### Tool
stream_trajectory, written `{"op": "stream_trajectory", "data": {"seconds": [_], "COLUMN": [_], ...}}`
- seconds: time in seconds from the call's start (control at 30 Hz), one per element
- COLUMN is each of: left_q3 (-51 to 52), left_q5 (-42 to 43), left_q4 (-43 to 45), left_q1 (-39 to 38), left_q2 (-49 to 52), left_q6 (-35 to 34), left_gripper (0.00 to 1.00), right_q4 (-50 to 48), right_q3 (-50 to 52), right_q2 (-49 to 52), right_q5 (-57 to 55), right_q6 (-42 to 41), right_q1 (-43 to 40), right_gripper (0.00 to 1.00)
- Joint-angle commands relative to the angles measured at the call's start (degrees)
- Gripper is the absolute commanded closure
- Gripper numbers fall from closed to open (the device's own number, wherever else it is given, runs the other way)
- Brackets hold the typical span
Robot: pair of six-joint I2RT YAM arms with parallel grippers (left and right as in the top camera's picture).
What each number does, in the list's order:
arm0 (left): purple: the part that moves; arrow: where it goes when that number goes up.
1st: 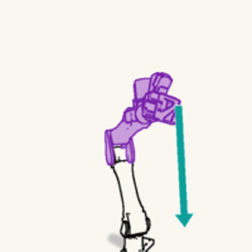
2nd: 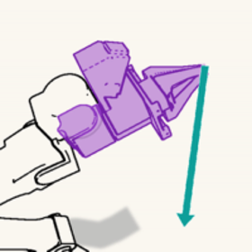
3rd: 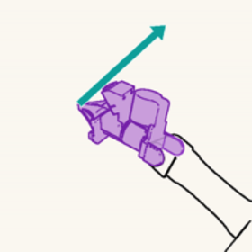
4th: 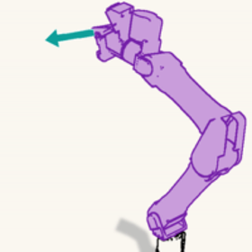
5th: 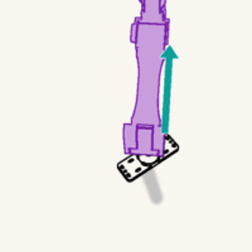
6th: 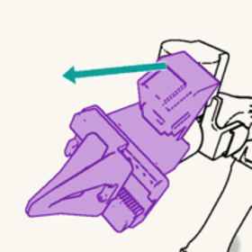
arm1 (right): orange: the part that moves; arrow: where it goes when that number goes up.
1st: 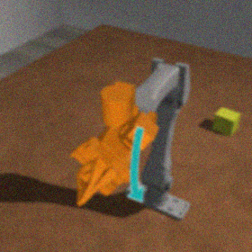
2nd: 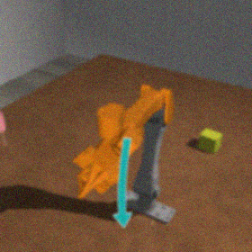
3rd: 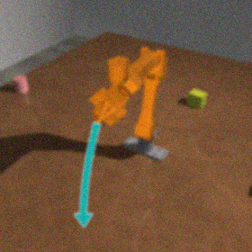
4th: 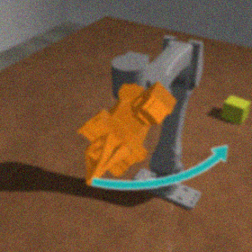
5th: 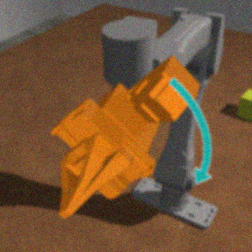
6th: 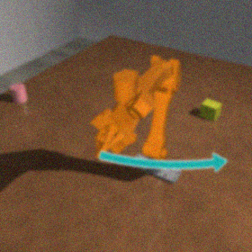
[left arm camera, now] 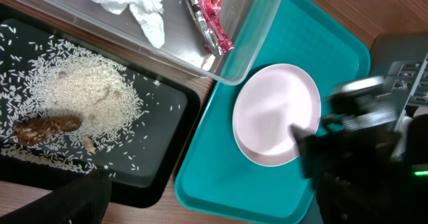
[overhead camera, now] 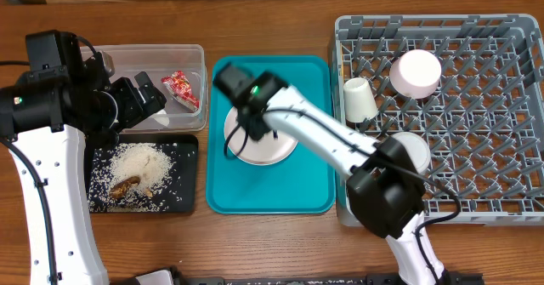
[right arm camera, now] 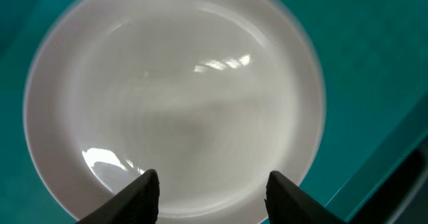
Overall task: Sort waste into correct bins and load items into the dishwasher
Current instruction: 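Lift the pink plate by its rim and tilt it upright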
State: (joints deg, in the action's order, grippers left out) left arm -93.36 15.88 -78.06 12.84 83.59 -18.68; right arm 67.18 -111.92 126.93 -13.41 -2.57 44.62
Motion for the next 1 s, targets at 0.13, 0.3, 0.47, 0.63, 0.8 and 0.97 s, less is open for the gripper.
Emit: {"op": "stream_trajectory", "data": {"seconds": [0.13,0.3,0.47,0.63,0.8,0.97], "left_q3": [-0.55,-0.55,-0.55,-0.55,-0.55,-0.55], "left_q5": [0.44,0.44,0.44,0.44,0.44,0.44], "left_q4": [0.09,0.09,0.09,0.09,0.09,0.09], "left_q1": [-0.15,-0.15,-0.15,-0.15,-0.15,-0.15], "left_q2": [-0.35,-0.35,-0.35,-0.35,-0.35,-0.35], "left_q6": [-0.17,-0.17,-0.17,-0.17,-0.17,-0.17], "left_gripper": [0.0,0.0,0.0,0.0,0.0,0.0], "right_q4": [1.11,1.03,0.63,0.28,-3.06,-4.09], "right_q3": [-3.78,-3.41,-2.67,-1.97,1.53,5.11], "right_q2": [-0.48,1.62,3.76,5.73,5.86,5.86], "right_q5": [8.96,17.68,18.03,18.01,17.55,17.57], "right_q6": [-6.49,-6.49,-6.47,-6.49,-6.47,-6.47], "right_q1": [-9.38,-13.97,-15.04,-15.02,-15.02,-15.02], "right_gripper": [0.64,0.75,0.67,0.63,0.62,0.62]}}
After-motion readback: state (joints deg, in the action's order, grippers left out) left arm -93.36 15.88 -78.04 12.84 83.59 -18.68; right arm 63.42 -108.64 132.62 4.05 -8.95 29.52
